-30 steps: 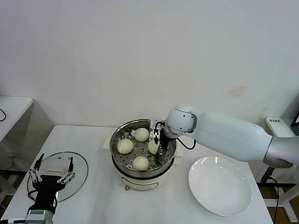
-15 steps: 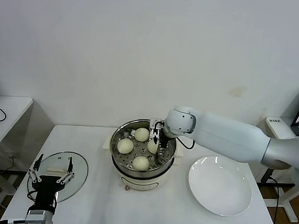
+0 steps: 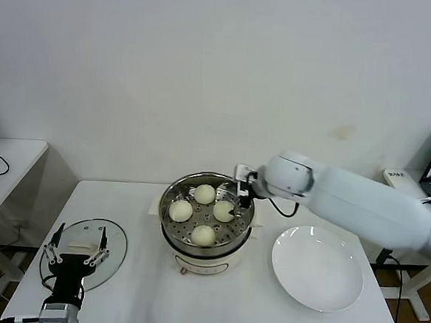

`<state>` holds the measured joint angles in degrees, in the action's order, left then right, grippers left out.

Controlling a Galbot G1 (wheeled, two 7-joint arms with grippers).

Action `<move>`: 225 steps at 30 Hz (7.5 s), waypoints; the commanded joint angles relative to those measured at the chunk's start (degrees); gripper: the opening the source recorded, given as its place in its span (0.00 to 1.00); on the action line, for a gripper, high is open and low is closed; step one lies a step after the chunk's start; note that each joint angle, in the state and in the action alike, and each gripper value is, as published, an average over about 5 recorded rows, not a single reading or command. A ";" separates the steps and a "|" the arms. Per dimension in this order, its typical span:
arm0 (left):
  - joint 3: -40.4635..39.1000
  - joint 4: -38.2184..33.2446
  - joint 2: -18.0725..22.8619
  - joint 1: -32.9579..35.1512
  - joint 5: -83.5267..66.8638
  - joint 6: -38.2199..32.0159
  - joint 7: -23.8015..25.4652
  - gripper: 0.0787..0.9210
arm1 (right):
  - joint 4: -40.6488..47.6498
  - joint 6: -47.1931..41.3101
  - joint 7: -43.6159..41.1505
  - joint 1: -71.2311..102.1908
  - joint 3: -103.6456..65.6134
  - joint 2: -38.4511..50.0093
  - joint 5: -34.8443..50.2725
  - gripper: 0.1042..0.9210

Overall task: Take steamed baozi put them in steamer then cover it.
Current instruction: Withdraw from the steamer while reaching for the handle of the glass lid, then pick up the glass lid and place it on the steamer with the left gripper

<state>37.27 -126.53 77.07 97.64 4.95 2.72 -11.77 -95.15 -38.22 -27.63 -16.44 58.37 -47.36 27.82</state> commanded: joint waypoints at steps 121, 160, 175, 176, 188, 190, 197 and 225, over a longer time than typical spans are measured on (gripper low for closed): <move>-3.44 54.37 -18.71 -28.45 64.26 -11.22 1.43 0.33 | -16.28 49.13 18.82 110.14 -109.11 -37.36 -22.25 0.88; 10.38 9.45 -13.16 -6.85 56.29 9.83 10.23 0.08 | -18.21 48.59 18.04 110.31 -106.26 -36.71 -24.99 0.88; -2.59 -0.36 -22.37 -15.38 45.93 19.71 16.23 0.08 | -16.82 48.59 17.65 109.49 -104.71 -37.63 -30.27 0.88; -4.33 -0.20 -22.83 -16.98 45.65 20.16 16.06 0.08 | -16.67 48.58 17.66 109.34 -104.70 -37.87 -30.78 0.88; -25.23 7.96 -18.47 -34.87 56.51 23.85 20.53 0.08 | -14.82 49.52 18.47 107.42 -102.29 -40.76 -38.06 0.88; -27.30 9.34 -16.80 -36.43 58.85 24.13 21.65 0.08 | -14.43 49.70 18.66 107.14 -101.83 -41.31 -39.26 0.88; -33.65 14.19 -9.40 -42.23 69.08 24.67 26.69 0.08 | -12.84 50.32 19.11 106.31 -101.37 -42.10 -41.32 0.88; -40.37 23.64 5.78 -45.83 80.48 25.74 31.94 0.08 | -10.91 50.78 19.27 106.02 -100.27 -42.42 -42.52 0.88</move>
<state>-1.35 -105.21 79.50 52.54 82.46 28.33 19.19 -106.35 12.49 -8.37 89.64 -42.10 -89.73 -14.26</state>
